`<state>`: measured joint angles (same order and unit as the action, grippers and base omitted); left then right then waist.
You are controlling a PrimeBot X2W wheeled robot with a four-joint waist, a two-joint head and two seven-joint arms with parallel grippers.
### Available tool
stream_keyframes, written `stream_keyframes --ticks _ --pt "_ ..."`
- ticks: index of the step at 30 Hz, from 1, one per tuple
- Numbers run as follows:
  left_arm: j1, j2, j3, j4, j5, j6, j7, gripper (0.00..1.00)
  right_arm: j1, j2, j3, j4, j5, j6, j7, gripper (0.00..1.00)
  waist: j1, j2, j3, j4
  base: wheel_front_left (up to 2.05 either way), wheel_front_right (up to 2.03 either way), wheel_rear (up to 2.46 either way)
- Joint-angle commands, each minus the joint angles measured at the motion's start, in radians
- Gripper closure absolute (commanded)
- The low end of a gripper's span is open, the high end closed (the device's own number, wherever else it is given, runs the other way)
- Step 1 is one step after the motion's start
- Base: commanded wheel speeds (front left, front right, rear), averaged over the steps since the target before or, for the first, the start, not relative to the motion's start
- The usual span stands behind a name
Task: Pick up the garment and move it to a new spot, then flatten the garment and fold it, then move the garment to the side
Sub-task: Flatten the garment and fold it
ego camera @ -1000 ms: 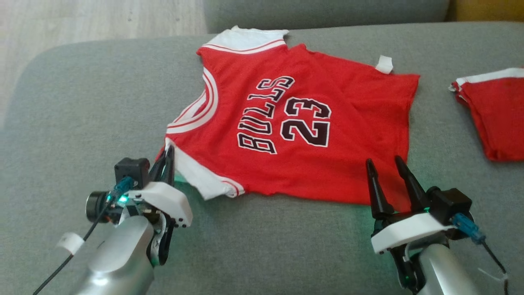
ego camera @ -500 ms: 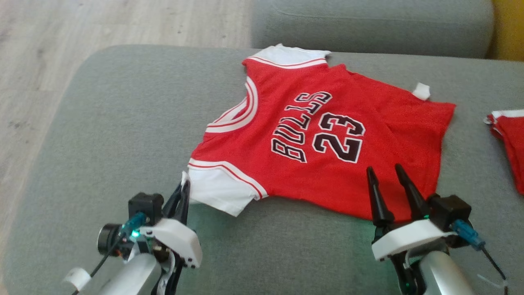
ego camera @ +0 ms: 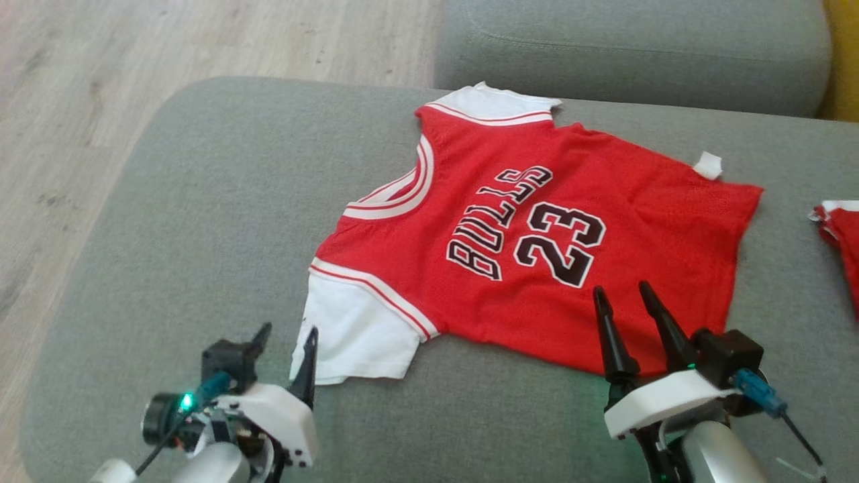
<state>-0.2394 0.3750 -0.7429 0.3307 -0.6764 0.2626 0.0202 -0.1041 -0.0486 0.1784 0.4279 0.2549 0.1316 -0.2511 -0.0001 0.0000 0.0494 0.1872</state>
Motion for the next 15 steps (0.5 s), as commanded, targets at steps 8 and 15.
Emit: stream_keyframes --ticks 8,15 --pt "-0.084 0.019 0.118 -0.085 0.021 0.017 -0.194 0.00 -0.031 -0.002 0.009 -0.069 -0.003 -0.001 -0.011 0.00 0.0001 0.0000 0.005 -0.083 0.00 0.00 0.00" --pt "-0.099 -0.004 0.123 -0.053 0.025 -0.011 -0.246 0.00 -0.034 -0.002 0.004 -0.092 -0.014 -0.001 -0.011 0.00 0.0001 0.0000 0.029 -0.178 0.00 0.00 0.00"
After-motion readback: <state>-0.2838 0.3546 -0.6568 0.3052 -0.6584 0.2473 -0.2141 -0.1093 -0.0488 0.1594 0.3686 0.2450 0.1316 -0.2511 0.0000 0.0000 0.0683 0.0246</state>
